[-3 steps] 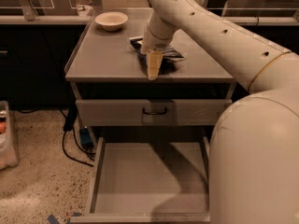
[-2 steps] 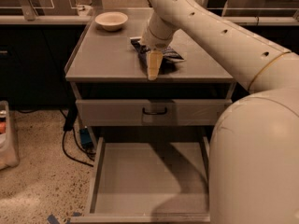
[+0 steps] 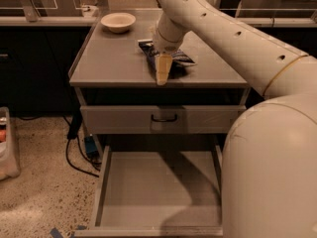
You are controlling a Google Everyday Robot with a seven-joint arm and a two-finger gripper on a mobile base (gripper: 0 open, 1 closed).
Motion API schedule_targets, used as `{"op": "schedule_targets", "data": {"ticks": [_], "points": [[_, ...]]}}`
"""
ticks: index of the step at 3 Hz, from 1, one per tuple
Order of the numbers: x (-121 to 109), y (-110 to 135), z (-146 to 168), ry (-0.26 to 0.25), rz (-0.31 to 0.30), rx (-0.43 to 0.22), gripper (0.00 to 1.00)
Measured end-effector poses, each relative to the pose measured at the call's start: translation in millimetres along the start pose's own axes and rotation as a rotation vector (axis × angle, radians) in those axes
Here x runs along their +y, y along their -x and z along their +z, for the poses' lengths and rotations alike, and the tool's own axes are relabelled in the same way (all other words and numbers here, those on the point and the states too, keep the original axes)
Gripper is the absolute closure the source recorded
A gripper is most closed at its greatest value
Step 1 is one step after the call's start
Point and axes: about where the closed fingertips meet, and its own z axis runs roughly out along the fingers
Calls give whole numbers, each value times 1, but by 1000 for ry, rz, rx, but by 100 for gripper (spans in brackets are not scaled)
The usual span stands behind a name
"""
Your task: Place blue chip bag into middle drawer
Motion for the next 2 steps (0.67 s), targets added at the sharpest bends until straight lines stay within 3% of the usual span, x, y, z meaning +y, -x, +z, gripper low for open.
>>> {"op": "schedule_targets", "data": {"ticks": [2], "points": [[1, 1, -3, -1, -1, 1, 0]]}}
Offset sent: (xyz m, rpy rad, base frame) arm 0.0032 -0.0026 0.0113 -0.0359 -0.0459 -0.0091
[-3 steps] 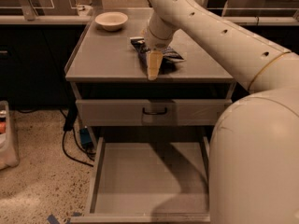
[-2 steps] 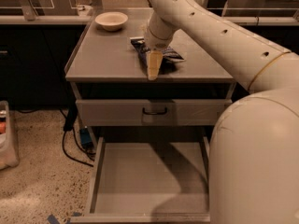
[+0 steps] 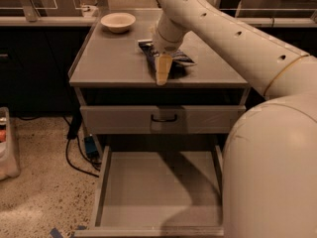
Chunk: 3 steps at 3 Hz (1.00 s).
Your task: Place blue chip bag into middle drawer
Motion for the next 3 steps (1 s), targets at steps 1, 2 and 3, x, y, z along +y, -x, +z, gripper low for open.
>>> {"op": "schedule_targets", "data": {"ticks": [1, 2, 3], "points": [[-21, 1, -25, -16, -22, 34, 0], [-54, 2, -62, -79, -57, 74, 0], [-67, -1, -63, -115, -61, 84, 0]]}}
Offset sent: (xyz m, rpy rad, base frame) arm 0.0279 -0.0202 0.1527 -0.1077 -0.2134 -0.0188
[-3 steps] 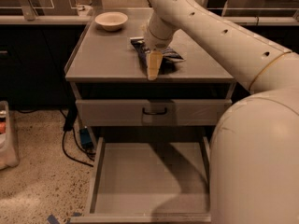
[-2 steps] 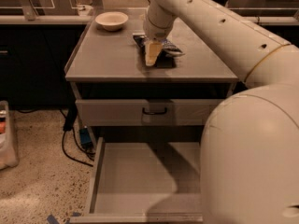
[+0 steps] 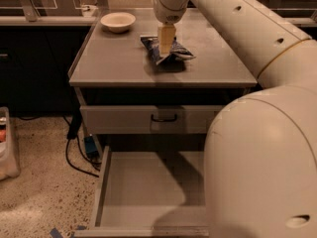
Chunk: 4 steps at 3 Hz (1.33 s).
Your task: Place blue chip bag into middle drawer
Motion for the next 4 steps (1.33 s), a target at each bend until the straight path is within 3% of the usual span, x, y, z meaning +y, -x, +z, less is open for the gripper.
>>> {"op": "schedule_targets", "data": {"ticks": [1, 2, 3, 4], "points": [[6, 5, 2, 20, -14, 6, 0], [21, 12, 8, 135, -24, -3, 0], [29, 10, 9, 192, 3, 0, 0], [34, 8, 17, 237, -9, 43, 0]]}}
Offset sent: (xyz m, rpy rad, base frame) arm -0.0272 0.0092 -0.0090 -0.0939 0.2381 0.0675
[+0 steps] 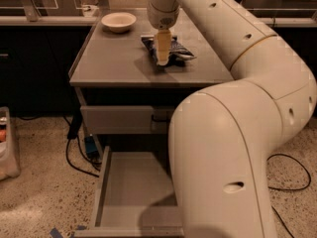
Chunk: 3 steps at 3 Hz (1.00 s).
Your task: Place blue chip bag into middle drawer
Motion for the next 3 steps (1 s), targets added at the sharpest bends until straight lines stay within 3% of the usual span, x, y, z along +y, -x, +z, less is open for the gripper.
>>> {"op": "schedule_targets", "data": {"ticks": [1, 3], "points": [[0, -6, 10, 6, -4, 50, 0], [2, -26, 30, -45, 6, 133, 0]]}}
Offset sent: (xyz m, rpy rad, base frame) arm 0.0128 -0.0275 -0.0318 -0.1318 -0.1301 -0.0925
